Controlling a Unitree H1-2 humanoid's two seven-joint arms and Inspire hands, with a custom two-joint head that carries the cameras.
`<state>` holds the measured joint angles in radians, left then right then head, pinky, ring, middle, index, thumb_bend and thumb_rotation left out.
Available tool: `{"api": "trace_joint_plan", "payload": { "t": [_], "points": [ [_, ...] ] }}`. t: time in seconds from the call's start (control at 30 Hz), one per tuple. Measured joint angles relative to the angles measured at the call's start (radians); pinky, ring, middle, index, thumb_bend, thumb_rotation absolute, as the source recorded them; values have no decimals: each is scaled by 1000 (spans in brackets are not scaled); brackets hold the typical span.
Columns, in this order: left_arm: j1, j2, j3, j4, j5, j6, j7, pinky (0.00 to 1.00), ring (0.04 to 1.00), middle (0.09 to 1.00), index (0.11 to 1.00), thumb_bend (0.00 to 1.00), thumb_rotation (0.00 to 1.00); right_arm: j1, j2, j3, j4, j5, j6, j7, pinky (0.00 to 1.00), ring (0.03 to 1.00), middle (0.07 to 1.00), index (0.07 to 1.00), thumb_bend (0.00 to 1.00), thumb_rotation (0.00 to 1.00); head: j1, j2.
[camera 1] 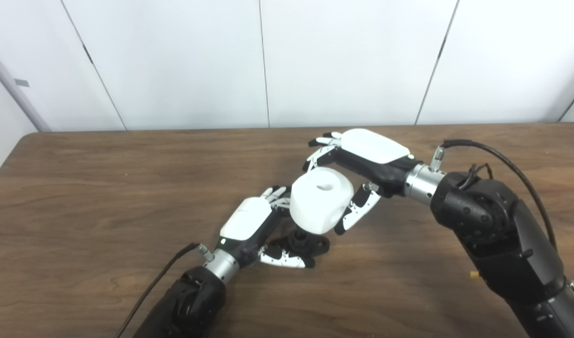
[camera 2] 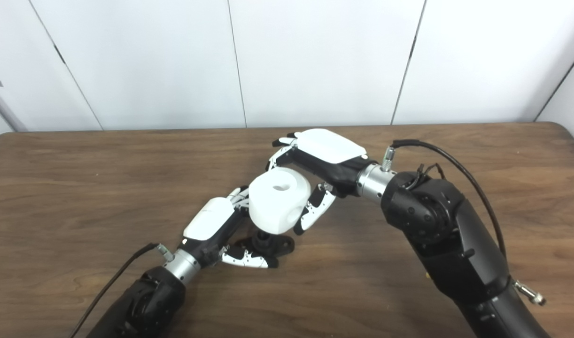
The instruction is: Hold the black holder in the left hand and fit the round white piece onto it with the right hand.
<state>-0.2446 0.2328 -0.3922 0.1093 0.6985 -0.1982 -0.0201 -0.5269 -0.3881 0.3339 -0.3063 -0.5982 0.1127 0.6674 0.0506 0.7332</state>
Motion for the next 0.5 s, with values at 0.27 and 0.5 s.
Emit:
{"api": "trace_joint_plan", "payload": {
  "t": [0.27, 0.5],
  "points": [
    [0, 0, 0, -1, 1, 1, -1, 1000, 967, 806, 482, 524, 54, 4, 7, 19, 0, -2, 2, 1, 1000, 936, 771, 482, 517, 142, 6, 3],
    [0, -1, 1, -1, 1, 1, -1, 1000, 969, 807, 482, 524, 53, 20, 21, 32, 5, -3, -5, -2, 1000, 931, 767, 482, 516, 143, 12, 5]
  ]
}}
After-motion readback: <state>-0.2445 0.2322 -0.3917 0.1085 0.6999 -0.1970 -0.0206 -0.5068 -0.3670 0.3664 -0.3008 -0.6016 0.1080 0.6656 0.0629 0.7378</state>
